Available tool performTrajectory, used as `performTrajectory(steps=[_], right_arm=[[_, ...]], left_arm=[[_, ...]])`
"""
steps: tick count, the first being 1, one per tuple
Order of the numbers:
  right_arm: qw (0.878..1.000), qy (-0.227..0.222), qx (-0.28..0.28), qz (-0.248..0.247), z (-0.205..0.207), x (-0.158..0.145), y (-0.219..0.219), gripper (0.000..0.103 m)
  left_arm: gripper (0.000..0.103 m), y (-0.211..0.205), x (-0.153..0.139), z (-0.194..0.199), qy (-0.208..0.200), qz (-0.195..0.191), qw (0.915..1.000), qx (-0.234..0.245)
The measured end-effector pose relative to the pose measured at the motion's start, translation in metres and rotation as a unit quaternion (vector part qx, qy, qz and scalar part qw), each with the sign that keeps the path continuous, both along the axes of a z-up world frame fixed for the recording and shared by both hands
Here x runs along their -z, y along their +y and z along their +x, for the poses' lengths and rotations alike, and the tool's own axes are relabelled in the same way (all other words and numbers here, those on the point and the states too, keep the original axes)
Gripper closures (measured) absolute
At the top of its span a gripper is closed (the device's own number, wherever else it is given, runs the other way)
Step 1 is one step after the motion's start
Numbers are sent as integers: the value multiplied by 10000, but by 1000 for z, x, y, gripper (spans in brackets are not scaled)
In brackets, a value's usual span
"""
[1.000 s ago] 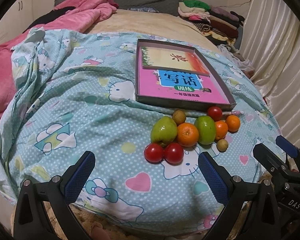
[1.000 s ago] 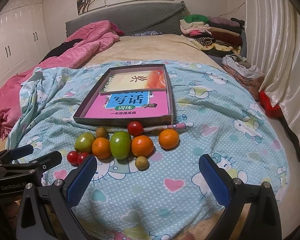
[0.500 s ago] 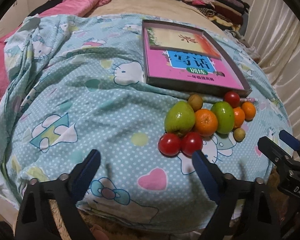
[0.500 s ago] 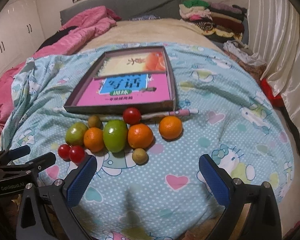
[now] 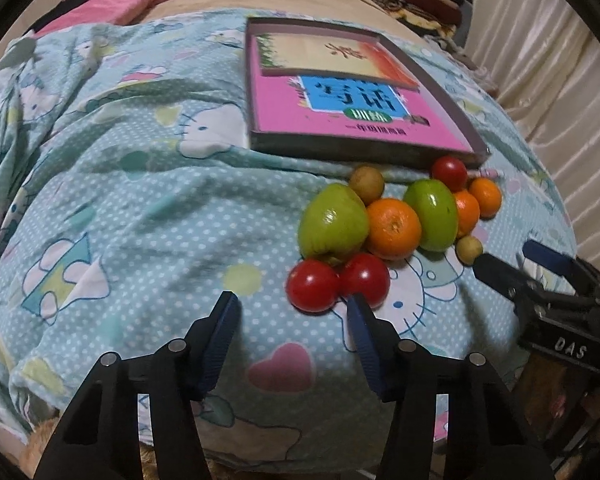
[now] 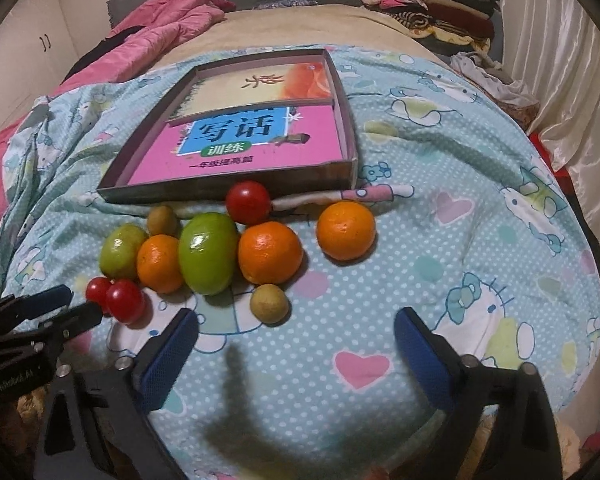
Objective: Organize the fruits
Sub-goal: 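Grasp a red cherry tomato with the left gripper while the right grasps a small brown fruit, then carry the tomato and brown fruit with both grippers onto the pink workbook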
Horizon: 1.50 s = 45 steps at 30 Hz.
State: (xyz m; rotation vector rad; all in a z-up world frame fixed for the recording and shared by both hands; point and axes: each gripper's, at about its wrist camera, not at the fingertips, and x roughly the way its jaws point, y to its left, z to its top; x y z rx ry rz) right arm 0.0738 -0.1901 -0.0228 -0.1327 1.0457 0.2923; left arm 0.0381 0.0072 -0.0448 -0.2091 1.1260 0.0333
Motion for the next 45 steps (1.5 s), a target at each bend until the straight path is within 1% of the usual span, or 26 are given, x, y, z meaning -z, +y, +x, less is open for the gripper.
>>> performTrajectory(steps=[2, 4, 5, 7, 8, 10, 11, 13, 17, 18, 19, 23, 25, 28, 29, 30, 31, 32, 35, 39, 45], right_arm=[[10000, 70, -13, 5, 3, 4, 1, 16], [9999, 114, -57, -21, 4, 8, 3, 28], [9999, 141, -84, -23, 6, 9, 4, 30], [9997, 189, -144, -20, 8, 13, 6, 39], [9997, 191, -170, -17, 8, 13, 7, 42], [9995, 185, -243, 16, 9, 15, 10, 50], [9994, 193, -281, 29, 10, 16, 11, 52], [9991, 214, -360, 40, 11, 17, 14, 53], [9990, 214, -392, 23, 13, 20, 16, 53], [9989, 210, -408, 31, 13, 21, 17, 55], [9988, 210, -433, 40, 14, 21, 17, 60], [9984, 247, -502, 59, 15, 23, 20, 67], [9982, 261, -530, 98, 14, 23, 20, 73], [9981, 273, -529, 170, 14, 23, 18, 74], [9981, 272, -523, 202, 14, 22, 17, 75], [9981, 263, -519, 222, 14, 22, 17, 79], [9979, 265, -523, 267, 14, 21, 17, 79], [9978, 265, -529, 301, 14, 21, 16, 79], [9976, 242, -548, 349, 13, 19, 16, 79], [9973, 206, -572, 419, 11, 15, 16, 80], [9967, 115, -583, 559, 7, 8, 12, 80]], left_arm=[[45, -3, 2, 2, 26, 60, 10000, 22], [45, -4, 3, 2, 13, 55, 10000, 36], [45, -4, 3, 3, 2, 44, 10000, 35], [47, -3, 3, 4, 2, 41, 10000, 29], [47, -3, 4, 5, 6, 46, 10000, 25], [50, -2, 4, 5, 8, 48, 10000, 27], [51, -2, 4, 6, 4, 57, 10000, 22], [53, -1, 4, 7, -8, 71, 10000, 25], [53, -1, 5, 9, -20, 97, 9999, 31], [53, -1, 5, 10, -17, 103, 9999, 34], [53, -1, 5, 11, -18, 106, 9999, 31], [54, -1, 6, 13, -28, 118, 9999, 41], [58, -1, 6, 14, -41, 109, 9999, 59], [64, -2, 6, 16, -45, 84, 9999, 107], [65, -2, 6, 17, -42, 71, 9999, 127], [69, -3, 6, 17, -42, 49, 9999, 152], [72, -3, 7, 17, -39, 18, 9998, 179], [73, -4, 7, 18, -41, -3, 9998, 201], [73, -4, 7, 18, -45, -27, 9998, 217], [74, 0, 6, 17, -69, -152, 9997, 187], [74, 5, -3, 11, -204, -217, 9995, 136]])
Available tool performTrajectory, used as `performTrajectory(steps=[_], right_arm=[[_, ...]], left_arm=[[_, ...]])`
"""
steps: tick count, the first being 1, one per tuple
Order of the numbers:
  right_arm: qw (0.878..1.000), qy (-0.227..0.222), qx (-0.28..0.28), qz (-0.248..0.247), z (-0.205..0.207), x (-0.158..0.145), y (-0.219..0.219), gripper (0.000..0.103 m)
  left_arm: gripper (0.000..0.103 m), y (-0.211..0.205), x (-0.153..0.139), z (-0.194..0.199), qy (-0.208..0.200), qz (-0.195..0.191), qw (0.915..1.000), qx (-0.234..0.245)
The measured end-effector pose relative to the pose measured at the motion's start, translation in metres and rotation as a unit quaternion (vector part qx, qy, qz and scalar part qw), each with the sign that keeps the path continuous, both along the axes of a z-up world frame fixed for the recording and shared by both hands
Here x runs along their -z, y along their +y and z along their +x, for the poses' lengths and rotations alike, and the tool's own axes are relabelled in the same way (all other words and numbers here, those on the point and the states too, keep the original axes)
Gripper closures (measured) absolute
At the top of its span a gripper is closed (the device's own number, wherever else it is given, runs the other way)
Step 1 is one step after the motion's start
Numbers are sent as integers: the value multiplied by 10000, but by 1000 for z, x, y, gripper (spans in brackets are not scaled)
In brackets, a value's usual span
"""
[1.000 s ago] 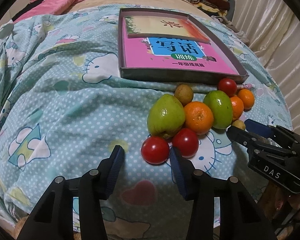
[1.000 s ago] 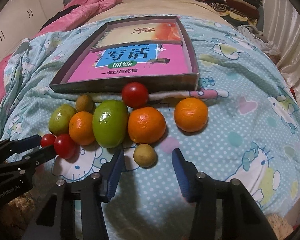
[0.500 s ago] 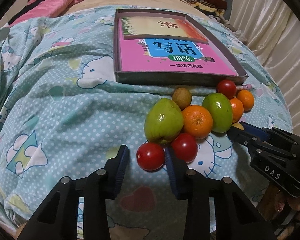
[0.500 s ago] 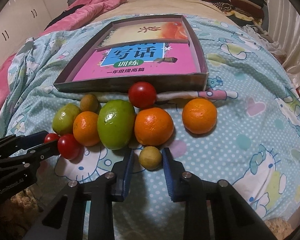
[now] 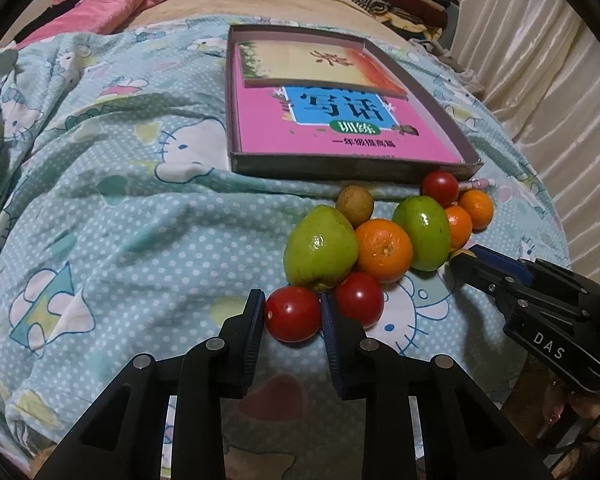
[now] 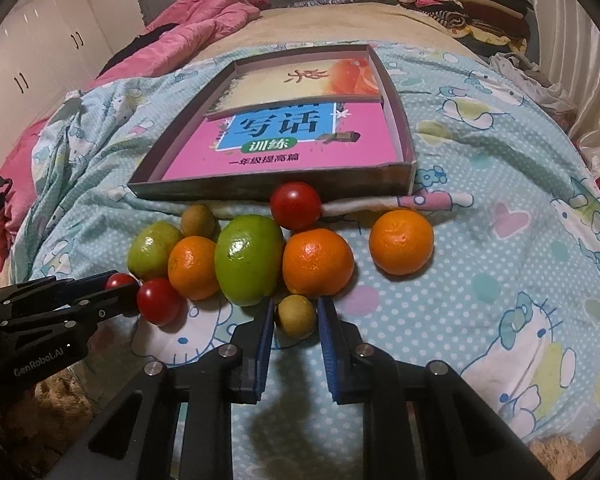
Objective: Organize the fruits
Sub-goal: 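Carry the tomato and brown fruit with both grippers onto the pink workbook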
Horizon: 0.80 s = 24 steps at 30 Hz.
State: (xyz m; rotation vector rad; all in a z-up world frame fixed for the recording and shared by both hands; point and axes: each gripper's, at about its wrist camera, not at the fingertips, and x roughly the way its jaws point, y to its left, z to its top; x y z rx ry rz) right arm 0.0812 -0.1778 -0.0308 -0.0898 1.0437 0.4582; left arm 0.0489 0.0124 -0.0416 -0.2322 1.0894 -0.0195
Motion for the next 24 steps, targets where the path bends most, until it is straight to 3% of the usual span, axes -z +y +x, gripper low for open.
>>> performTrajectory(steps=[14, 24], right_arm=[[9964, -633, -175, 533, -7, -37, -1, 80], [9938, -913, 6, 630, 21, -50, -5, 80]], left_arm=[[74, 9, -39, 1, -542, 36, 9984, -177], [74, 13, -53, 27, -759, 66, 9965, -333]])
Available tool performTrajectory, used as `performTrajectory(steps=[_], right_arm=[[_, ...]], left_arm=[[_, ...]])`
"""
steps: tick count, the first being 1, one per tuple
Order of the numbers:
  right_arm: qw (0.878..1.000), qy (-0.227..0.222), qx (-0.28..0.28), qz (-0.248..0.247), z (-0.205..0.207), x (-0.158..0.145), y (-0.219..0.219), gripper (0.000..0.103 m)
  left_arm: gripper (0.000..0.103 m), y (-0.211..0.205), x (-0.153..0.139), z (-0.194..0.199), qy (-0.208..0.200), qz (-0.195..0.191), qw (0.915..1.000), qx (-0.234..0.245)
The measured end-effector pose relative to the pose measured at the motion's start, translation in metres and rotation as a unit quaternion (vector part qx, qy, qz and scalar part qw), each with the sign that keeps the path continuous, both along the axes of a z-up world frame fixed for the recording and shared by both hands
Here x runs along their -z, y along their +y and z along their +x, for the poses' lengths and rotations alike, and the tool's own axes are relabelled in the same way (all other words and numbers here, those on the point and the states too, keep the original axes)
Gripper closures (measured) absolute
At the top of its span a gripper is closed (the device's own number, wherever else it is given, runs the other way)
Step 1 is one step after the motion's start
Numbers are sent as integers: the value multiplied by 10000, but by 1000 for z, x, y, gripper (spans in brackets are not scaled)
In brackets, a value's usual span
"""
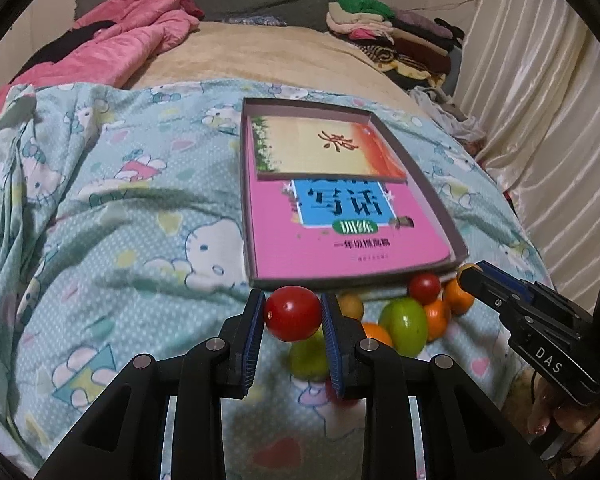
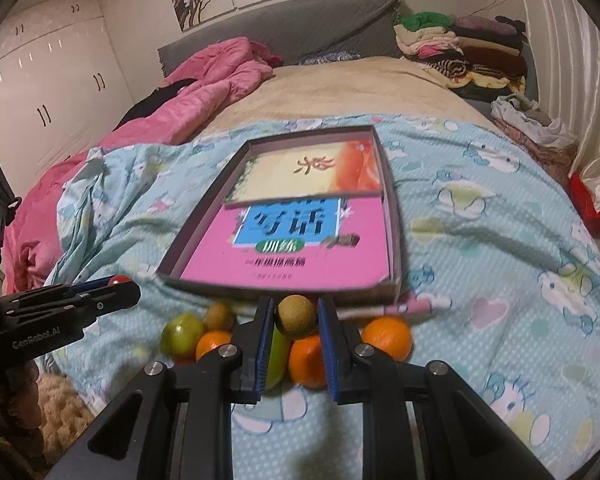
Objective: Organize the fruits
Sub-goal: 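Carry the tomato and brown fruit with both grippers onto the pink workbook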
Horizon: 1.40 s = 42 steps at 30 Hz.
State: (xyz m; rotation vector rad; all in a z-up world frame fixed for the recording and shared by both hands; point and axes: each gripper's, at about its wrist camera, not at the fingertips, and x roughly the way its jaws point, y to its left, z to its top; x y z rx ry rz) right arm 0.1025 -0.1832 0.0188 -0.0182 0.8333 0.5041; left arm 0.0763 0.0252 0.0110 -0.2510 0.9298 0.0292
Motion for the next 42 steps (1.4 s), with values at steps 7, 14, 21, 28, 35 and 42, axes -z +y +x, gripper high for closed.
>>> performTrajectory(steps=[7, 14, 21, 28, 35, 42], right_arm=[[9998, -150, 102, 29, 21, 0, -1, 80], [9997, -172, 94, -121, 46, 6, 3, 80], [9996, -67, -2, -282, 61, 20, 11, 80], [9988, -15, -32, -491, 68, 32, 16, 80], [9982, 29, -22, -606, 71, 40, 16, 80], [9983, -18, -57, -587, 71, 41, 16, 80]], left_arm=[[74, -5, 2, 27, -71, 21, 10000, -5], [74, -9, 11, 50, -54, 108, 9999, 2], [74, -10, 27, 65, 45, 199, 9998, 13], [74, -15, 44, 71, 205, 336, 9992, 117], [74, -17, 49, 72, 197, 479, 9986, 136], [74, -17, 50, 71, 182, 495, 9985, 140]])
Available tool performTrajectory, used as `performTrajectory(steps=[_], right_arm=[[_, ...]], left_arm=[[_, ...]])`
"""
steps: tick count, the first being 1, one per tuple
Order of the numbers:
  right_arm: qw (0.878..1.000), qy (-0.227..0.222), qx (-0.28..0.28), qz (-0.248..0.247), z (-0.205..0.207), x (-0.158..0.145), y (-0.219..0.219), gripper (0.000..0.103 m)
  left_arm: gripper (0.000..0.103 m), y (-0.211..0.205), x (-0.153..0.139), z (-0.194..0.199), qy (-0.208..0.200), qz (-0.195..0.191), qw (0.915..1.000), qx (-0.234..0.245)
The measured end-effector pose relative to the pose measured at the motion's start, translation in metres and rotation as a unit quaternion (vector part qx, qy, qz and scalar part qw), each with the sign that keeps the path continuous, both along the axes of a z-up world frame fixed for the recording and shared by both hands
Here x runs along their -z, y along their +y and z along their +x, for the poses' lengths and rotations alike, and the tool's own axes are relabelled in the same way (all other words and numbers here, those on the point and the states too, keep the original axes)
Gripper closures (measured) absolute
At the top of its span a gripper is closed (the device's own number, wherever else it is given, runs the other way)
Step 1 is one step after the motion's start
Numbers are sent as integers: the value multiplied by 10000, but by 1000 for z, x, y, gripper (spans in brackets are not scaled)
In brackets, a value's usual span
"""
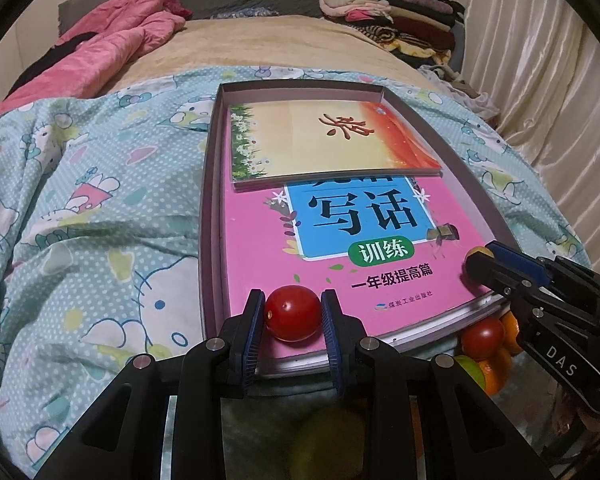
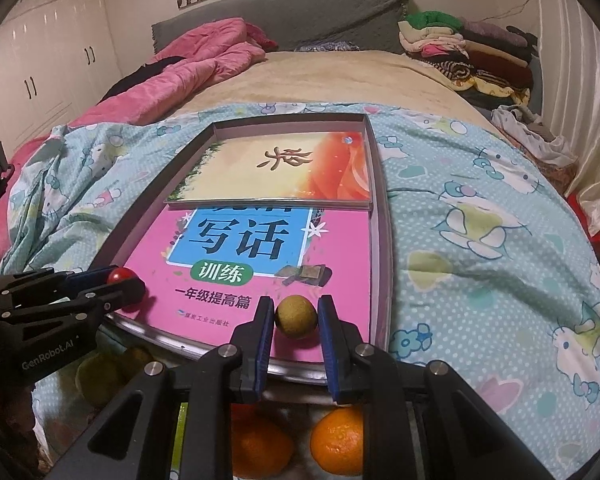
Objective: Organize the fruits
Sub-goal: 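Carry the tomato and brown fruit with both grippers onto the pink workbook, then open both grippers to set the tomato and brown fruit on the workbook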
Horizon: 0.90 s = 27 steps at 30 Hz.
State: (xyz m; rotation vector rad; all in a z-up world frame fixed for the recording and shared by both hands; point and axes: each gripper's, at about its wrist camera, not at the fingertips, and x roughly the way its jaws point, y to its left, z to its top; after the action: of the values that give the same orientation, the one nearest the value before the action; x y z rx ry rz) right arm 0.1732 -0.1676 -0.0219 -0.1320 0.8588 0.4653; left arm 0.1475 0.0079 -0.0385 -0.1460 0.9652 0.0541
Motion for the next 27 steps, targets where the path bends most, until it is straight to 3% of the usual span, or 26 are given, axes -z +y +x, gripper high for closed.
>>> performTrajectory(steps=[12, 15, 19, 23, 27], right_arm=[[9996, 30, 34, 268, 1, -2, -6, 80], [9994, 47, 67, 335, 1, -3, -8, 75], [9989, 89, 102, 453, 1, -3, -12, 71], [9985, 54, 139, 518, 0, -6, -15, 70], [9981, -48, 154, 600, -3, -12, -17, 60]], left_arm=[[74, 4, -1, 0, 6, -95, 9999, -56], [73, 5, -2, -2, -18, -161, 9998, -64], [59, 5, -11, -6, -186, -175, 9997, -67], [55, 6, -16, -9, -288, -244, 9993, -84], [47, 9, -20, -12, -377, -315, 9987, -123]])
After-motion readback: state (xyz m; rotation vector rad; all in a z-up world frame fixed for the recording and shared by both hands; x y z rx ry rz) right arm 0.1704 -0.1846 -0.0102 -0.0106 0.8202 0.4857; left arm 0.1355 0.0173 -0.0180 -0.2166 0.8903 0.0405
